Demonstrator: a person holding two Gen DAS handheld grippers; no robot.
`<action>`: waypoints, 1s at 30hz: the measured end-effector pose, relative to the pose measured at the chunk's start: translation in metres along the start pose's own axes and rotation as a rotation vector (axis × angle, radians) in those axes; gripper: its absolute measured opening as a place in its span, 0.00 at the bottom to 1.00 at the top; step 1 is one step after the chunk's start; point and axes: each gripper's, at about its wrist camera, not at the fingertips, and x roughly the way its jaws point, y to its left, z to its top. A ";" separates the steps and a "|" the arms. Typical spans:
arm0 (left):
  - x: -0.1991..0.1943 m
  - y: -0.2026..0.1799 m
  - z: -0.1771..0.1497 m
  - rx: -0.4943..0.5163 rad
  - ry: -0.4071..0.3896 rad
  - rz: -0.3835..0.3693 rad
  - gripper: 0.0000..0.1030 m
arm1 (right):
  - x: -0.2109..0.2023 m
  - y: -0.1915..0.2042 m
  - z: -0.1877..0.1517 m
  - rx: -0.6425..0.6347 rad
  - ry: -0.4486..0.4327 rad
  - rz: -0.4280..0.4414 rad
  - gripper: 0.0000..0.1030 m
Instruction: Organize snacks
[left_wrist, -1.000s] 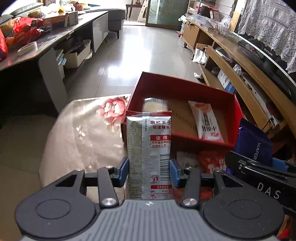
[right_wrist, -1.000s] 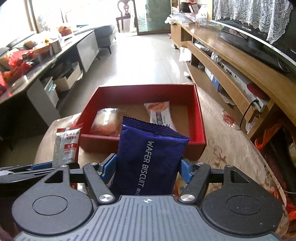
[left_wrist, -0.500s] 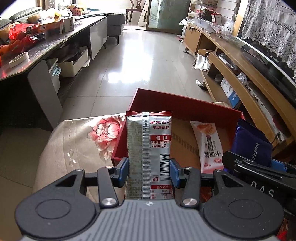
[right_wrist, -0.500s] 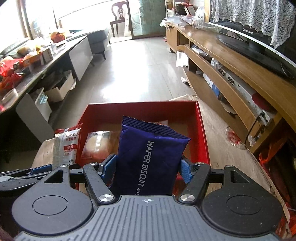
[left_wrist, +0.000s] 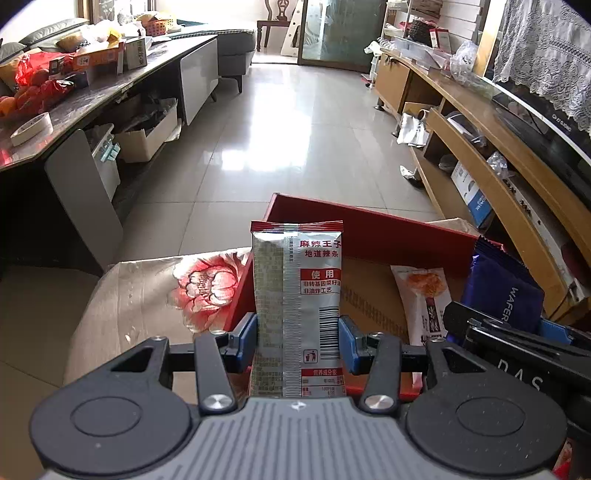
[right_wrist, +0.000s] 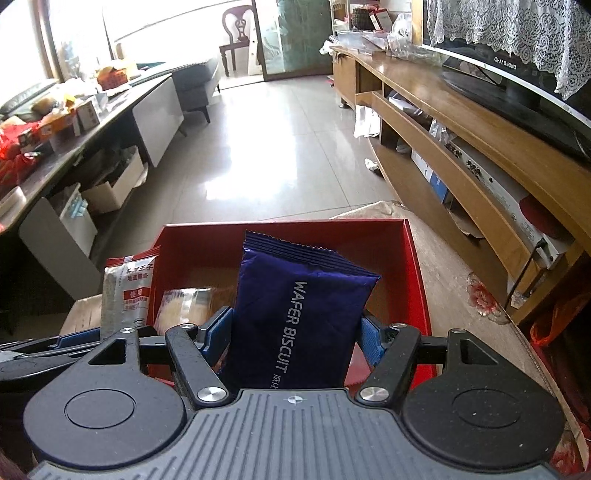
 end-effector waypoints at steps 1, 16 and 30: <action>0.002 0.000 0.001 0.001 -0.001 0.002 0.43 | 0.002 0.000 0.001 0.002 -0.001 0.000 0.73; 0.030 -0.007 0.005 0.023 0.007 0.035 0.43 | 0.032 -0.008 0.003 0.033 0.007 0.007 0.73; 0.050 -0.014 0.003 0.045 0.011 0.057 0.42 | 0.054 -0.010 0.000 0.044 0.028 0.004 0.73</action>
